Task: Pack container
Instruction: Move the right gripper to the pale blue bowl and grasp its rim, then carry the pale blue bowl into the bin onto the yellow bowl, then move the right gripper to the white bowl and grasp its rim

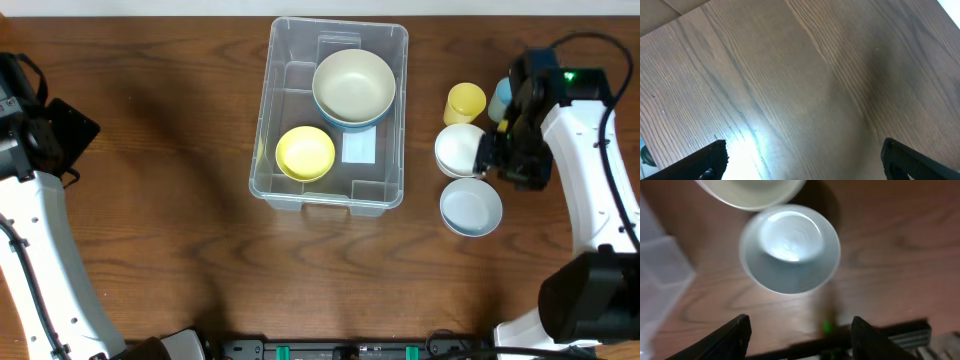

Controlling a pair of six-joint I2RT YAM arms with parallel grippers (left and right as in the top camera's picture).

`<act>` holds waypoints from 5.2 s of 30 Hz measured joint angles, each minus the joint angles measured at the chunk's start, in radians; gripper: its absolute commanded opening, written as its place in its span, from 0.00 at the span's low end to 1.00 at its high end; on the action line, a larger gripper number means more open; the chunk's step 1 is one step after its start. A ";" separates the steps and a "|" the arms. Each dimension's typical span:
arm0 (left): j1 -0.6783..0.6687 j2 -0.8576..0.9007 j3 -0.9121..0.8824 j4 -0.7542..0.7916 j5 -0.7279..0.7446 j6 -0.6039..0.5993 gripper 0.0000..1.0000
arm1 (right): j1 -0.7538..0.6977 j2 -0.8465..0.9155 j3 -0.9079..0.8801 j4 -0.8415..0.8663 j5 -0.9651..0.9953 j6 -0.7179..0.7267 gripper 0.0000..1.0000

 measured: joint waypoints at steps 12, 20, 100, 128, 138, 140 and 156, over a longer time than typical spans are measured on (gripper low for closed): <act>0.000 0.000 0.000 0.000 0.000 0.000 0.98 | -0.079 -0.002 -0.349 0.291 0.016 0.029 0.72; 0.000 0.000 0.000 0.000 0.000 0.000 0.98 | -0.114 -0.002 -0.505 0.472 -0.001 0.047 0.71; 0.000 0.000 0.000 0.000 0.000 0.000 0.98 | 0.579 0.330 0.233 0.612 -0.153 0.042 0.51; 0.000 0.000 0.000 0.000 0.000 0.000 0.98 | 0.236 0.144 0.135 0.383 0.187 0.044 0.71; 0.000 0.000 0.000 0.000 0.000 0.000 0.98 | 0.199 0.242 0.025 0.508 0.214 0.053 0.66; 0.000 0.000 0.000 0.000 0.000 0.000 0.98 | 0.188 0.259 0.022 0.521 0.210 0.052 0.66; 0.000 0.000 0.000 0.000 0.000 0.000 0.98 | 0.150 0.330 0.011 0.568 0.128 -0.025 0.64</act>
